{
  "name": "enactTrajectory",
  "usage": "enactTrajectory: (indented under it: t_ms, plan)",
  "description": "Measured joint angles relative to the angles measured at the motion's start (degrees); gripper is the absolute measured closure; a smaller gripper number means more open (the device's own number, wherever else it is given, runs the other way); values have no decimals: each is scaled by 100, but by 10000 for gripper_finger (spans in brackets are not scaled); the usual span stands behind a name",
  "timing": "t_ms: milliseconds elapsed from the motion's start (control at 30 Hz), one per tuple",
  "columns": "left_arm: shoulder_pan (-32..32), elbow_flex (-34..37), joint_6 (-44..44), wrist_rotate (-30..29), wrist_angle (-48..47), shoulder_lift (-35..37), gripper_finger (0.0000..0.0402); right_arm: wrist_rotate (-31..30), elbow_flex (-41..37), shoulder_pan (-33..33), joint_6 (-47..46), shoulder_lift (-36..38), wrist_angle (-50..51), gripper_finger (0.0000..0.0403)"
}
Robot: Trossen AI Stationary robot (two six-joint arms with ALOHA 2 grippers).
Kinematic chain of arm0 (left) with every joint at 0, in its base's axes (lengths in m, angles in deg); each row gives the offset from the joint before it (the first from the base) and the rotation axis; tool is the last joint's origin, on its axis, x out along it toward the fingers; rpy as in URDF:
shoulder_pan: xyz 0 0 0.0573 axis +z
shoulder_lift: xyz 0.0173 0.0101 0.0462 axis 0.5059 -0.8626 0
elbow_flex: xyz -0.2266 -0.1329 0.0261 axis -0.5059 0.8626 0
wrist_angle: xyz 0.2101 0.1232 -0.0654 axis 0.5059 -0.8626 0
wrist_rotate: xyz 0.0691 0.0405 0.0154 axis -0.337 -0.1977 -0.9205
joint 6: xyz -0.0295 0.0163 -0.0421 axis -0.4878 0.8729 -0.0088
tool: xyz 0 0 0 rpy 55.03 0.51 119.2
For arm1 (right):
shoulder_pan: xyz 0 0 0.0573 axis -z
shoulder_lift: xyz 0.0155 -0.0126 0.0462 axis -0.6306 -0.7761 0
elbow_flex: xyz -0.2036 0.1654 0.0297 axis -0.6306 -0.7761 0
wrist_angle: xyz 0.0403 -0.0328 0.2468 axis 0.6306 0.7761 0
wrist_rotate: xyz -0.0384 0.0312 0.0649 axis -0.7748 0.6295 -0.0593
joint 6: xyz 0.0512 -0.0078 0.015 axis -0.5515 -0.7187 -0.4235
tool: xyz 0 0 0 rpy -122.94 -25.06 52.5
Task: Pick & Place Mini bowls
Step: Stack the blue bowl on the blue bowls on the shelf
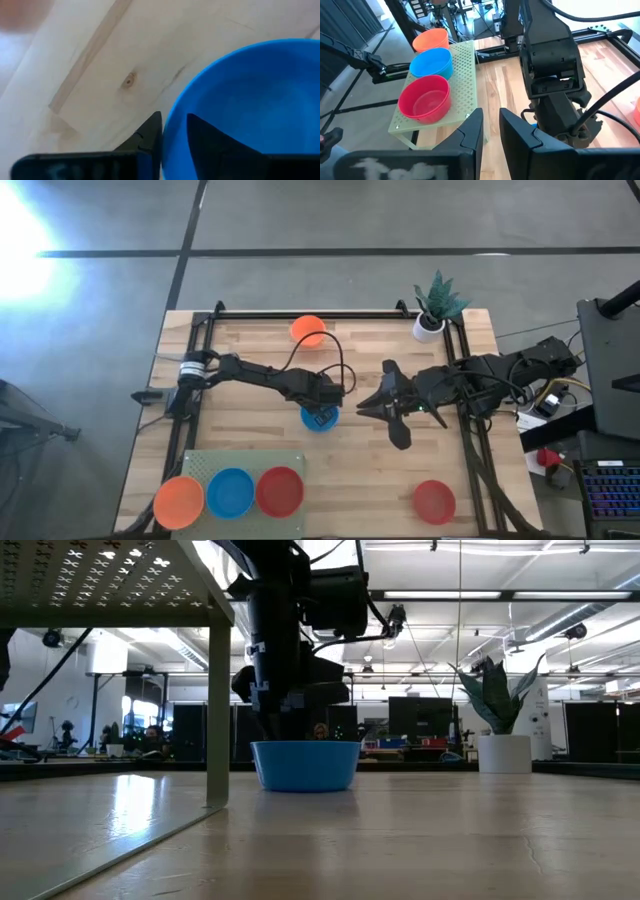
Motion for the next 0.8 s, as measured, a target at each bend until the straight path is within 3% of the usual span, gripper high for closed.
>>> enactTrajectory:
  t_ms: [200,467,800]
  plan:
    - [3,-8,288,318,17,58,391,0,0,0,0,0,-44,346]
    - [3,6,691,309,-209,568,400,2,0,0,0,-2,-52,346]
    - [1,6,1068,85,-957,2288,401,2,0,0,0,-4,-52,346]
